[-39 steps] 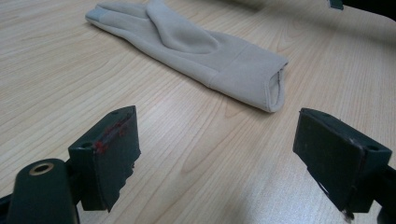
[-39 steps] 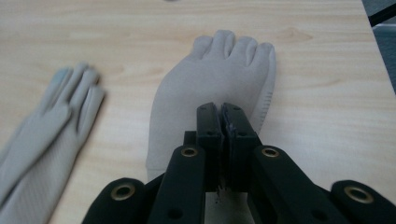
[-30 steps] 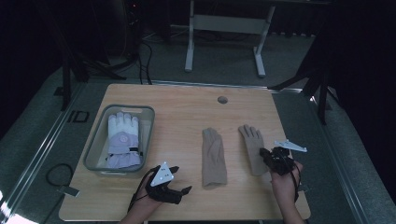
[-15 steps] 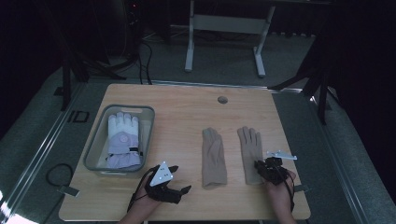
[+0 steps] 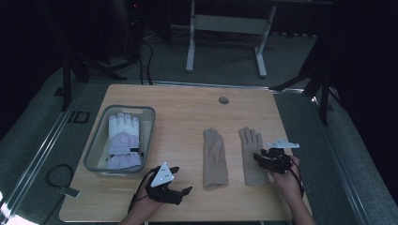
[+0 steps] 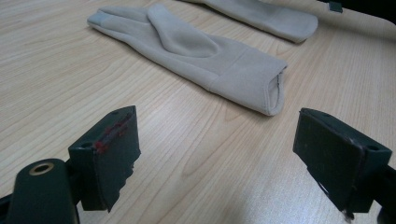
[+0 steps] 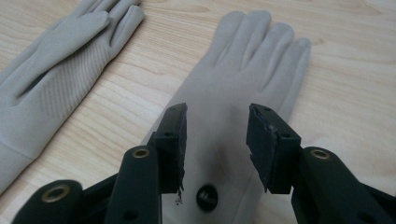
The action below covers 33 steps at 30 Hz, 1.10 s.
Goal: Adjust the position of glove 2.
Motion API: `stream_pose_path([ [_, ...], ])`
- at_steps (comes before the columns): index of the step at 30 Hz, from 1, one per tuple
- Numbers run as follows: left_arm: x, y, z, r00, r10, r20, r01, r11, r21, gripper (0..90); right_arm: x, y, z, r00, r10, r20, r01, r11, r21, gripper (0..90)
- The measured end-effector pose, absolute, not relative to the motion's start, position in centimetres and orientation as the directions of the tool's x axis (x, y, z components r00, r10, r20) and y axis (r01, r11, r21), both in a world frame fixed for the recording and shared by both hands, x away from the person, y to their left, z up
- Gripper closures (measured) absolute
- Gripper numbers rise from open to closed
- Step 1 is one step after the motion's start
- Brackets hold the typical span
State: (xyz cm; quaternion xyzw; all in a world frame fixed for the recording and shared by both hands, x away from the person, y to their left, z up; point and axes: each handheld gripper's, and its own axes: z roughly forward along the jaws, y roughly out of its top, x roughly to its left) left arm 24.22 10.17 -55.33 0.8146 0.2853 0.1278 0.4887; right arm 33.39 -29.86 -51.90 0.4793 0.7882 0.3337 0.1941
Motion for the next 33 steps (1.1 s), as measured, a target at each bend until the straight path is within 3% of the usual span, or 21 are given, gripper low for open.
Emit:
stream_pose_path([
  [15, 24.2, 10.1, -55.4, 0.804, 0.59, -0.074, 0.344, -0.36, 0.867, 14.6, 35.0, -30.2, -54.5, -0.499, 0.866, 0.007, 0.646, 0.367, 0.669, 55.0],
  [18, 24.2, 10.0, -55.5, 0.806, 0.588, -0.073, 0.342, -0.361, 0.867, 14.6, 34.8, -30.1, -54.7, -0.5, 0.866, -0.001, 0.635, 0.367, 0.679, 59.4],
  [24, 24.2, 10.0, -55.5, 0.806, 0.588, -0.071, 0.343, -0.365, 0.865, 14.6, 34.5, -30.1, -54.8, -0.459, 0.888, 0.024, 0.646, 0.314, 0.696, 80.2],
  [33, 24.2, 10.0, -55.5, 0.802, 0.594, -0.071, 0.344, -0.361, 0.867, 14.6, 33.9, -29.3, -53.8, -0.372, 0.928, 0.032, 0.647, 0.235, 0.725, 84.5],
])
